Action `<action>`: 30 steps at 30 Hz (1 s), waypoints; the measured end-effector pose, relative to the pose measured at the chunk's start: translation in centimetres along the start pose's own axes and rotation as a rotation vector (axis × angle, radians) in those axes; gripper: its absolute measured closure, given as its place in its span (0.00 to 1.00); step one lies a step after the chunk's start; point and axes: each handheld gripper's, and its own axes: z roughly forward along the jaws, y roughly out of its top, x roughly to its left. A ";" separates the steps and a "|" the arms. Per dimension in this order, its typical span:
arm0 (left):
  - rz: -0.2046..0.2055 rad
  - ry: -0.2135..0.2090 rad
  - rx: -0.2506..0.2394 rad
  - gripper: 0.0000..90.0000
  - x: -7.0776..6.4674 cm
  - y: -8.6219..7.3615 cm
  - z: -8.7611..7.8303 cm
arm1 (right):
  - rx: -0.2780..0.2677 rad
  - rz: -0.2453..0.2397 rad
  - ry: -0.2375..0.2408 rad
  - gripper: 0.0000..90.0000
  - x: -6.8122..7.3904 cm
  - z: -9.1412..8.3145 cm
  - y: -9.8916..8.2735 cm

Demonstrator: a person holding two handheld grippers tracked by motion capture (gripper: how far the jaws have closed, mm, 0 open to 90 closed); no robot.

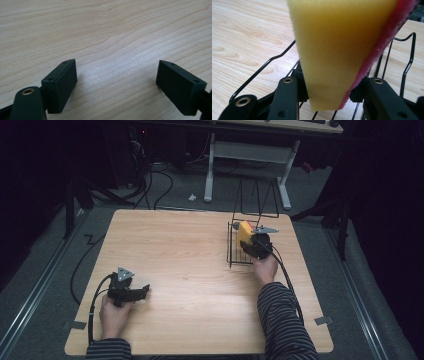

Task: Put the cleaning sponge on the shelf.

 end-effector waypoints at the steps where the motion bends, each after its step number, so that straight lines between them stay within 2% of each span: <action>1: 0.000 0.000 0.000 0.20 0.0 0.0 0.0 | 0.000 0.004 0.002 0.68 0.0 0.1 0.0; 5: 0.000 0.000 -0.001 0.20 0.0 0.0 0.0 | 0.006 -0.011 -0.006 0.68 0.3 0.3 0.0; 16: 0.000 0.000 0.000 0.20 0.0 0.0 0.0 | 0.011 -0.010 -0.006 0.66 0.2 0.3 0.0; 18: 0.000 0.000 0.000 0.20 0.0 0.0 0.0 | 0.017 -0.006 -0.008 0.61 0.2 0.3 -0.1; 21: -0.001 0.000 -0.001 0.20 0.0 0.0 0.0 | 0.026 -0.004 -0.009 0.47 0.1 0.5 -0.1; 25: -0.002 0.000 -0.002 0.20 0.0 0.0 0.0 | 0.033 -0.011 -0.002 0.35 0.1 0.3 -0.1; 30: -0.003 0.000 -0.002 0.20 0.0 0.0 0.0 | 0.015 0.018 0.019 0.27 -0.2 -0.2 -0.1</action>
